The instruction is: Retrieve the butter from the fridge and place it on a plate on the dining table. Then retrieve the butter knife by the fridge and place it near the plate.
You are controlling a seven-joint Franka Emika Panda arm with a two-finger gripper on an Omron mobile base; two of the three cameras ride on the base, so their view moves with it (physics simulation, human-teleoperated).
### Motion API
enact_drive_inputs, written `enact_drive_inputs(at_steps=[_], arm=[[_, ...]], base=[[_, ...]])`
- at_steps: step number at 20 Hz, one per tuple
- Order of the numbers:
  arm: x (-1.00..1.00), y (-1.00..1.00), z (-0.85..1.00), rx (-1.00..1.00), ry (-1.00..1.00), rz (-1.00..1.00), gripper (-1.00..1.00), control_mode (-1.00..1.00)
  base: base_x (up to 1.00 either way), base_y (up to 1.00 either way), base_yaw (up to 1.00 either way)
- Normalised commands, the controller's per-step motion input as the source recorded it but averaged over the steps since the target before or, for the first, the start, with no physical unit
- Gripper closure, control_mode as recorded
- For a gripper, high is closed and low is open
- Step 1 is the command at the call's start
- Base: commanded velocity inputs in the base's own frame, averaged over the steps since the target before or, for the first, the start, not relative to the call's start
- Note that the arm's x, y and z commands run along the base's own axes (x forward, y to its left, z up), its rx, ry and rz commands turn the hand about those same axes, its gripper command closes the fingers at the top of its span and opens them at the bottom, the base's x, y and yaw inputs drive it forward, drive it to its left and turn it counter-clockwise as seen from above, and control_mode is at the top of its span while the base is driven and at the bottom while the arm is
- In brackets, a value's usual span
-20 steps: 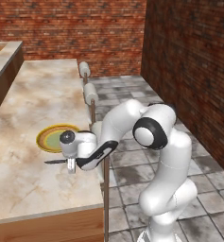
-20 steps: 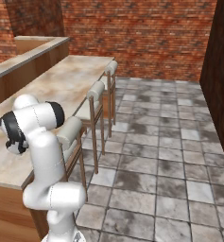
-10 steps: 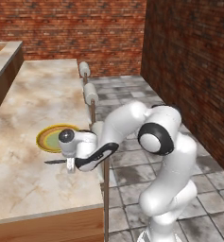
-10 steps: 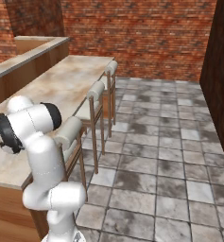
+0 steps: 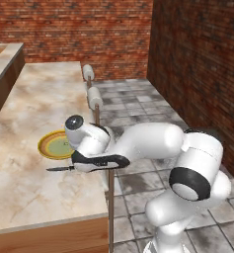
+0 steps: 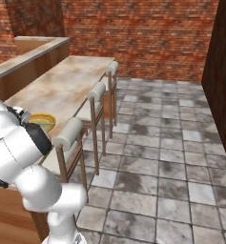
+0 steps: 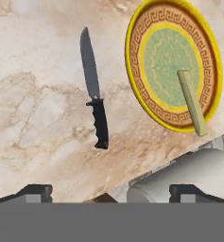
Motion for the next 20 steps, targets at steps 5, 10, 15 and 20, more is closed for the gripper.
enact_drive_inputs(at_steps=[5, 10, 15, 20], arm=[[-0.08, -0.68, 0.98, 0.01, 0.06, -0.39, -1.0, -1.0], [0.09, -0.52, 0.86, 0.0, 0.29, -0.55, -1.0, -1.0], [-0.08, -0.6, 0.68, 0.19, 0.09, -0.73, -1.0, -1.0], [-0.55, -0.03, -0.01, 0.39, -0.37, -0.55, -1.0, -1.0]], base=[[0.0, 0.0, 0.0], [0.0, 0.0, 0.0], [0.0, 0.0, 0.0], [0.0, 0.0, 0.0]])
